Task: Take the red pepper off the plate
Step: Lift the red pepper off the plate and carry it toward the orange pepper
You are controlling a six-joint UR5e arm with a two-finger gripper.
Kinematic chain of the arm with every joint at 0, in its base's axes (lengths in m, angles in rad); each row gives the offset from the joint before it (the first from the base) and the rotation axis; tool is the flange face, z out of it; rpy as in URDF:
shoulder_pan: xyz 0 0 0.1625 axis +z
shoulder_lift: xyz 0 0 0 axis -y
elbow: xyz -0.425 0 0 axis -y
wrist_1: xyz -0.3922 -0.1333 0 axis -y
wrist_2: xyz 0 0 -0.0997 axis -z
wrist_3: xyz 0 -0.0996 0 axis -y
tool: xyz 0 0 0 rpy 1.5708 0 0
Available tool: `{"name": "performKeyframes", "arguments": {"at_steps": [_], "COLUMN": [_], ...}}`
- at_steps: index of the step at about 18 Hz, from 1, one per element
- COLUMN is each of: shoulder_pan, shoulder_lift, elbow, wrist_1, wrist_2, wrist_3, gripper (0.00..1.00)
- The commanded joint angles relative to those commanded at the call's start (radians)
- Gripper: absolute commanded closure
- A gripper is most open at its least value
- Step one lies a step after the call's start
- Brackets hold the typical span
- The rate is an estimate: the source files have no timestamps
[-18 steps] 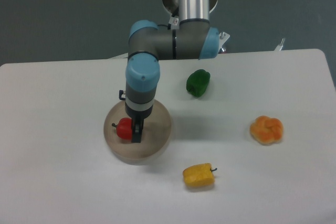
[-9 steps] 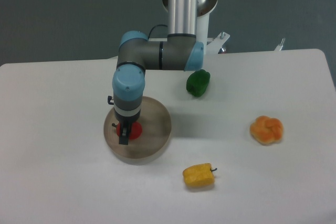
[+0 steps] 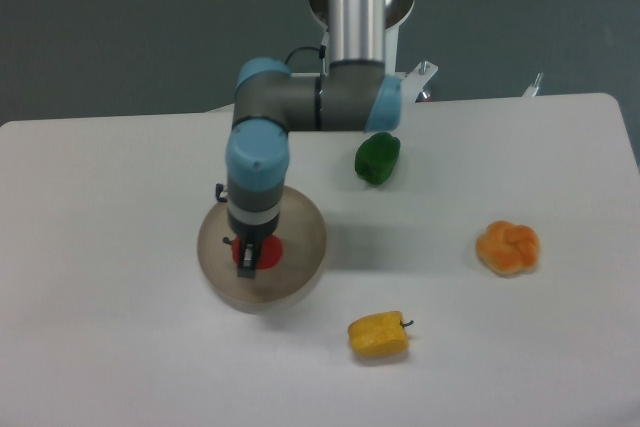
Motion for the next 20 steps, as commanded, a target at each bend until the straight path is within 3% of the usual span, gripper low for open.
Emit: {"name": "performKeyframes", "arguments": {"at_steps": [4,9,15,17,20], "shoulder_pan": [0.121,0.238,0.299,0.309,0.312], "shoulder_lift": [0.081,0.092,0.048,-0.001,-0.009], "elbow": [0.012,0.083,0.127,0.19,0.201], "wrist_1": [-0.145,-0.317,-0.324,-0.325,-0.321], "wrist_2": [0.0,0.032,0.123,0.136,0.161], "wrist_3": [0.0,0.008,0.003,0.003,0.014], "gripper": [0.75,0.76,0.76,0.76,0.75]}}
